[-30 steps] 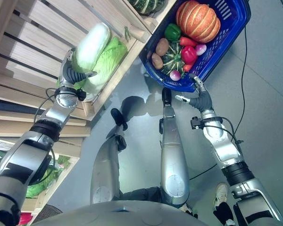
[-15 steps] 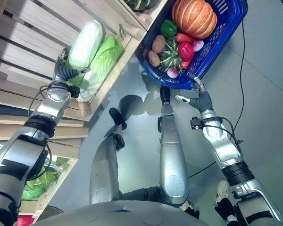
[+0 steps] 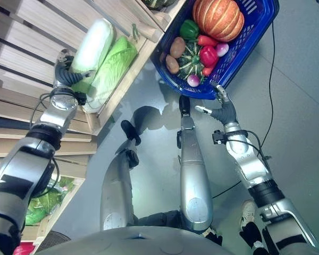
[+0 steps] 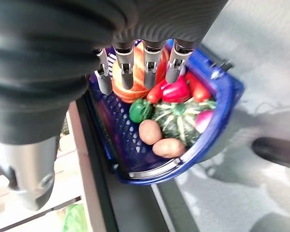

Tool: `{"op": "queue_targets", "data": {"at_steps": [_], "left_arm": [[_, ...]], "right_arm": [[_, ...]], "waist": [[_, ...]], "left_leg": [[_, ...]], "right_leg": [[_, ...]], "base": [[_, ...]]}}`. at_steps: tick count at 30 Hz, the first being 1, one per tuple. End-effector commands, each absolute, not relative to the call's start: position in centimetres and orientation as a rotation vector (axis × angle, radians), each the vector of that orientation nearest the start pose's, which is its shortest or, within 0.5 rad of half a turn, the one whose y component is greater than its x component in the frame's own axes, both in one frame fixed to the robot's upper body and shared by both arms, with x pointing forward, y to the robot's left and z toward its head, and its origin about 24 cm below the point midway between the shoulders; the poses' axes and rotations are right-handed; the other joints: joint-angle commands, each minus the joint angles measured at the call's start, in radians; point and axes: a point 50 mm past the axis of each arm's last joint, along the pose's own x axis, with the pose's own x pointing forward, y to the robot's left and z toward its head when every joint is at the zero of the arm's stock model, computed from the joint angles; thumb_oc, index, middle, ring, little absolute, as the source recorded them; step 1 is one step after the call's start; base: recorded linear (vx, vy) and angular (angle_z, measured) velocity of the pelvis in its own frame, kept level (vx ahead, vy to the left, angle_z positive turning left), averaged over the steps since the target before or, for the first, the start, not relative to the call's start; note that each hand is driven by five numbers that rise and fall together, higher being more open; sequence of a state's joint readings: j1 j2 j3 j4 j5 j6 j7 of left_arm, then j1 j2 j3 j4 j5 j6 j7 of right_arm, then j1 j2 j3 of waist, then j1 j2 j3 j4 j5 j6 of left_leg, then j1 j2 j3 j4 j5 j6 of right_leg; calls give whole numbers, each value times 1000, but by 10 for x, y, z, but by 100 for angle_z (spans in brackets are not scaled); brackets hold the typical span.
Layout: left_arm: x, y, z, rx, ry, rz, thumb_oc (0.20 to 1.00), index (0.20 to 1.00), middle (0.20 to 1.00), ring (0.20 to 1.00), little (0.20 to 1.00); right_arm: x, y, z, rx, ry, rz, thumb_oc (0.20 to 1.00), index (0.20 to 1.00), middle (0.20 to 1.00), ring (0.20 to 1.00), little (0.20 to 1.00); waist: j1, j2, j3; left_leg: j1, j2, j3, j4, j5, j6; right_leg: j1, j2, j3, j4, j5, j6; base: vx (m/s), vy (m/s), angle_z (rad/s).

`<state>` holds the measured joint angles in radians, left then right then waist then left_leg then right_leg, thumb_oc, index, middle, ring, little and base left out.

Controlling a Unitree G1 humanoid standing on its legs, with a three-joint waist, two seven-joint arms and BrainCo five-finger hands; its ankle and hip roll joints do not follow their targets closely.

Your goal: Pick up fruits and vegetables into the basket

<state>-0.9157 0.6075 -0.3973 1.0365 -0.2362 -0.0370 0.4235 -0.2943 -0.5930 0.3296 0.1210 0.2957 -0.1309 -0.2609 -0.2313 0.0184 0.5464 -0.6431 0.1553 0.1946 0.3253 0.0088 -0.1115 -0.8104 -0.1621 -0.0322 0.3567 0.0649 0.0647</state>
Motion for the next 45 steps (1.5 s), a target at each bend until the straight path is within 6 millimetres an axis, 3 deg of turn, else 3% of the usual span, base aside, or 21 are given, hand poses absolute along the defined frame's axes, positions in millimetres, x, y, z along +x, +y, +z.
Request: {"op": "queue_targets", "data": {"at_steps": [1,11,19,29,38,39,40,41,42,43,45], "left_arm": [[360,319,103,649,276,569,1000,1000,1000,1000,1000],[364,305,90,882,460,310,1000,1000,1000,1000,1000],[362,298,77,926,598,136,1000,1000,1000,1000,1000],[358,295,66,880,650,96,1000,1000,1000,1000,1000],[357,274,52,738,690,-40,1000,1000,1000,1000,1000],[359,271,52,710,682,-47,827,827,827,827,827],[359,271,52,710,682,-47,827,827,827,827,827],[359,270,52,700,677,-51,545,545,545,545,545],[359,270,52,700,677,-51,545,545,545,545,545],[361,265,54,658,646,-57,200,200,200,200,200],[363,263,57,641,616,-66,200,200,200,200,200]], "right_arm": [[292,-192,102,-261,-225,32,1000,1000,1000,1000,1000],[294,-192,108,-270,-236,51,1000,1000,1000,1000,1000],[292,-194,109,-267,-240,63,1000,1000,1000,1000,1000],[287,-195,108,-251,-238,67,1000,1000,1000,1000,1000],[286,-190,107,-242,-237,81,1000,1000,1000,1000,1000],[286,-190,108,-241,-238,82,1000,1000,1000,1000,1000],[286,-190,108,-241,-238,82,1000,1000,1000,1000,1000],[286,-189,108,-239,-238,82,1000,1000,1000,1000,1000],[286,-189,108,-239,-238,82,1000,1000,1000,1000,1000],[286,-189,108,-236,-239,80,1000,1000,1000,1000,1000],[286,-189,108,-234,-241,77,1000,1000,1000,1000,1000]], "waist": [[-5,-36,-26],[-25,-33,-26],[-39,-33,-26],[-46,-36,-26],[-48,-42,-26],[-48,-43,-26],[-48,-43,-26],[-47,-44,-26],[-47,-44,-26],[-45,-45,-26],[-43,-45,-26]], "left_leg": [[-100,1,-26,77,40,10],[-101,8,-8,74,39,8],[-94,12,4,75,33,7],[-86,15,11,76,30,8],[-76,18,16,70,28,13],[-76,18,15,70,28,14],[-76,18,15,70,28,14],[-76,18,15,70,28,14],[-76,18,15,70,28,14],[-75,19,15,70,27,14],[-72,19,15,69,27,15]], "right_leg": [[-12,-4,12,62,-17,23],[-20,-1,20,57,-14,24],[-18,0,28,56,-14,25],[-12,2,30,55,-15,26],[-2,8,31,50,-16,25],[-2,9,31,50,-16,25],[-2,9,31,50,-16,25],[-1,9,31,50,-16,25],[-1,9,31,50,-16,25],[2,11,30,50,-17,25],[5,11,29,50,-18,25]], "base": [[0,0,0],[0,0,0],[4,5,-3],[0,0,0],[0,0,0],[0,0,0],[0,0,0],[0,0,0],[0,0,0],[0,0,0],[0,0,0]]}}
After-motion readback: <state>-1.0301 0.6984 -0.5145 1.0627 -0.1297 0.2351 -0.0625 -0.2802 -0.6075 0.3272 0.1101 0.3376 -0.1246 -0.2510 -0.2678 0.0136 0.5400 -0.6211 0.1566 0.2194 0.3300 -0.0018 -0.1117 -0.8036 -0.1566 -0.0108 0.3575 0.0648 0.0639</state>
